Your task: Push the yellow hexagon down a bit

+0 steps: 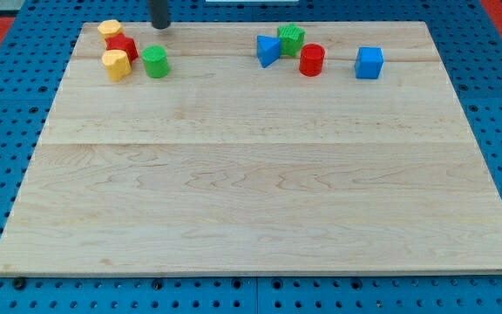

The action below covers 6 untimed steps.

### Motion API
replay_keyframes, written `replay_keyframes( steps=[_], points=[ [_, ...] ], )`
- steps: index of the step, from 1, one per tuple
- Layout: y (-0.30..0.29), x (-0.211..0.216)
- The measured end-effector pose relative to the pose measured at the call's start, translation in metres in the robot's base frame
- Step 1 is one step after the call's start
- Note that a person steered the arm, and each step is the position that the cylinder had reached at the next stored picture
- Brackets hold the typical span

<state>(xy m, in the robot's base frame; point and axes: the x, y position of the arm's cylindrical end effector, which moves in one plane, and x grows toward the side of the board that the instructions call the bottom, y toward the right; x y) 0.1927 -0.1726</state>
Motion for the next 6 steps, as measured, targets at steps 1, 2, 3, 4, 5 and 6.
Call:
replay_keyframes(
  steps=[1,2,3,4,5,6],
  points=[
    [-0.062,0.014],
    [-0.053,0.021],
    [-0.054,0.000],
    [-0.090,0.007],
    [-0.090,0.039],
    [-0.090,0.066]
  ],
)
